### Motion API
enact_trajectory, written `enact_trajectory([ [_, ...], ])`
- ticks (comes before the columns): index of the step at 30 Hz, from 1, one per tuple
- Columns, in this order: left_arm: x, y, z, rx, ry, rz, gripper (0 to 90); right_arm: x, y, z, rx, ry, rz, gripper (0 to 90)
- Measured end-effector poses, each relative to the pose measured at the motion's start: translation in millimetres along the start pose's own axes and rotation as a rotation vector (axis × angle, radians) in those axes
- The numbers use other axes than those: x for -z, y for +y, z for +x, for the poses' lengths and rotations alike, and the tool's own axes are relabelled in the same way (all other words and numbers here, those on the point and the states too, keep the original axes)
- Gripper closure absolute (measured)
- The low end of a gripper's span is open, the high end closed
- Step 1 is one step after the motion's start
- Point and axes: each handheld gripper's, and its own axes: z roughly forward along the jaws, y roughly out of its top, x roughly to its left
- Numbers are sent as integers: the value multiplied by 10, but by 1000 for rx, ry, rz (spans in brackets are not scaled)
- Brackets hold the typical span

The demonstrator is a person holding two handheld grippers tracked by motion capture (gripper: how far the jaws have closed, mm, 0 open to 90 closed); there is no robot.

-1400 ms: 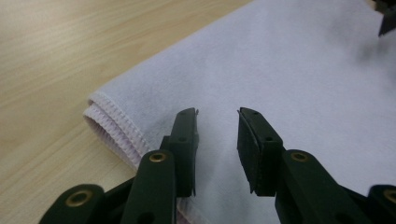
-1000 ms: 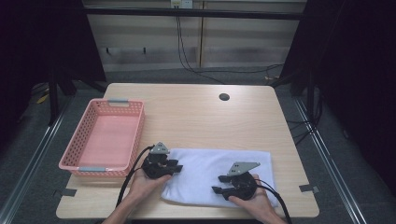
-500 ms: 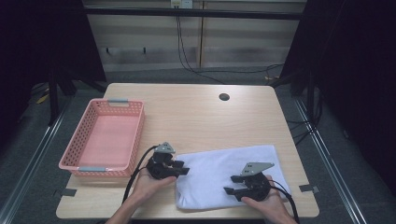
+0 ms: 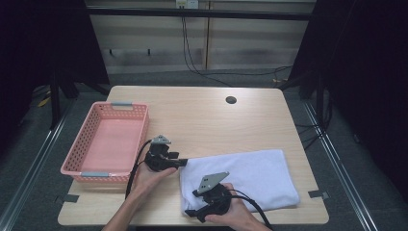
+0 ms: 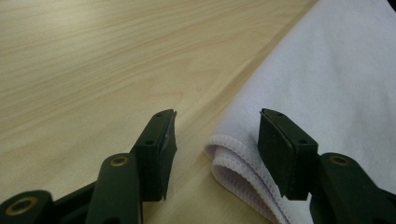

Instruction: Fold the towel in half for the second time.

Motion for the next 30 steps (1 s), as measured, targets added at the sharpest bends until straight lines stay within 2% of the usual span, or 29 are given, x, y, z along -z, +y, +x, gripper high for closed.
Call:
enact_trajectory([
  [1,-22,-3,-7,-10,8,12,464,-38,-5,-3,10,-6,8,299],
  [2,-41,-9,4,-5,6,19,463,-67,-19,2,8,-3,20,288],
  [4,-81,-22,32,8,23,27,451,-88,-44,39,39,-29,17,288],
  [7,-105,-37,32,7,10,32,449,-101,-56,51,61,-34,15,293],
  [9,-113,-36,-6,-8,-6,50,512,-111,-80,96,106,-73,16,300],
  [10,-127,-38,-34,-25,-32,60,528,-118,-87,115,126,-86,16,308],
  [11,-139,-38,-77,-48,-27,68,588,-127,-92,148,154,-117,22,321],
  [14,-140,-37,-78,-36,-35,63,675,-114,-90,142,138,-136,20,406],
  [15,-132,-35,-63,-36,-53,59,717,-108,-88,134,130,-137,18,457],
  [17,-116,-31,-57,-35,-73,42,792,-81,-93,81,119,-170,4,650],
  [18,-110,-24,-63,-42,-75,42,810,-73,-96,54,114,-171,-3,686],
  [19,-106,-20,-63,-36,-79,39,823,-67,-84,33,96,-166,1,701],
  [21,-93,-6,-55,-7,-95,24,832,-69,-56,41,100,-184,21,734],
  [22,-85,14,-46,-3,-105,26,834,-65,-46,14,86,-169,20,752],
  [23,-69,41,-37,-2,-110,21,835,-51,-34,-11,46,-150,20,760],
  [26,20,127,-28,29,-147,-39,835,29,10,-83,2,-116,-18,770],
  [28,74,183,-44,26,-149,-49,834,127,51,-90,-12,-101,-61,772],
  [30,141,240,-60,44,-154,-88,834,234,102,-109,-29,-92,-107,773],
])
